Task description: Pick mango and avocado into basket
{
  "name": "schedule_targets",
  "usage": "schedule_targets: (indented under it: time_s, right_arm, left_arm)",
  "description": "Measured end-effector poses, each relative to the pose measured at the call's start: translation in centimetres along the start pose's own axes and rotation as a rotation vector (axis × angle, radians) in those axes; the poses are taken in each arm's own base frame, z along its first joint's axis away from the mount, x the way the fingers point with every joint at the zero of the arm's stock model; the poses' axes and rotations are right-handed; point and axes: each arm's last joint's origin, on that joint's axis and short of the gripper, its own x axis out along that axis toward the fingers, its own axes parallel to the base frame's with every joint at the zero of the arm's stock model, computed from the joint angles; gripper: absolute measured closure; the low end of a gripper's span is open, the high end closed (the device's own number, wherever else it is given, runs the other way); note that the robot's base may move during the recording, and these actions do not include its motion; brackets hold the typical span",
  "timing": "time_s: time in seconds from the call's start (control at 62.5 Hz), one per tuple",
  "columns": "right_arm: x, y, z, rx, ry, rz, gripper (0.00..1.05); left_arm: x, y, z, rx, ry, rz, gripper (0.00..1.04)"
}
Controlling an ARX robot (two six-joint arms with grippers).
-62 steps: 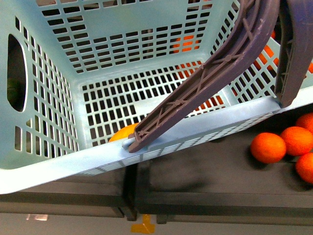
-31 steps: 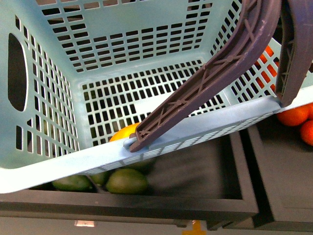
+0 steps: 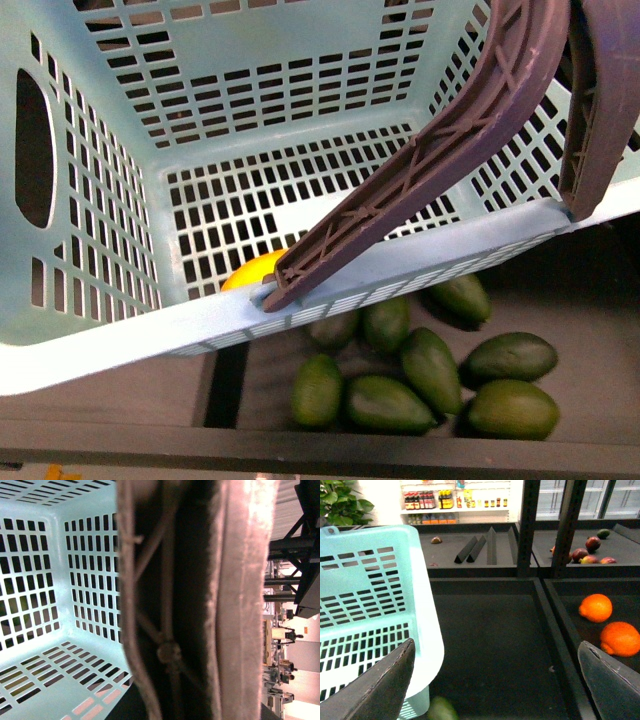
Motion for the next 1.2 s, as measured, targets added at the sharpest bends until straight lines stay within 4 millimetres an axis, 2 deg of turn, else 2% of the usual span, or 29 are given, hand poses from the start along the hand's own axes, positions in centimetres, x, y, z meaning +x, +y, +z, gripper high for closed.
schedule_targets:
  time_s: [0.56, 0.608, 0.704, 0.784, 0.896, 0.976, 1.04, 1.201]
  right_arm:
    - [0.0, 0.0, 0.0, 0.000, 0.001, 0.005, 0.09]
    - [0.2, 0.1, 0.0, 0.030, 0.053, -0.058, 0.09]
    - [0.8, -0.6, 0.7, 0.131, 0.283, -0.289, 0.09]
    - [0.6, -2.0, -0.6, 0.182, 0.470, -0.349, 0.09]
    - [1.4, -4.1, -0.8, 0.206, 0.496, -0.331, 0.09]
    - [2.4, -7.2, -0.9, 0.187, 0.514, -0.305, 0.09]
    - [3.2, -10.4, -2.0, 0.130, 0.561, -0.276, 0.09]
    - [4.6, -14.0, -4.6, 0.071, 0.665, -0.181, 0.09]
  left_arm:
    - [-0.2, 0.3, 0.5, 0.007, -0.033, 0.018, 0.91]
    - [-0.2, 0.3, 0.5, 0.007, -0.029, 0.015, 0.91]
    - [-0.1, 0.2, 0.3, 0.003, -0.013, 0.006, 0.91]
    - [0.0, 0.0, 0.1, -0.003, 0.004, -0.003, 0.91]
    - [0.0, -0.1, -0.1, -0.002, 0.013, -0.007, 0.91]
    - [0.0, -0.1, -0.1, -0.004, 0.008, -0.004, 0.91]
    - [0.0, 0.0, 0.1, -0.003, -0.007, 0.004, 0.91]
    - [0.0, 0.1, 0.1, 0.003, -0.009, 0.005, 0.91]
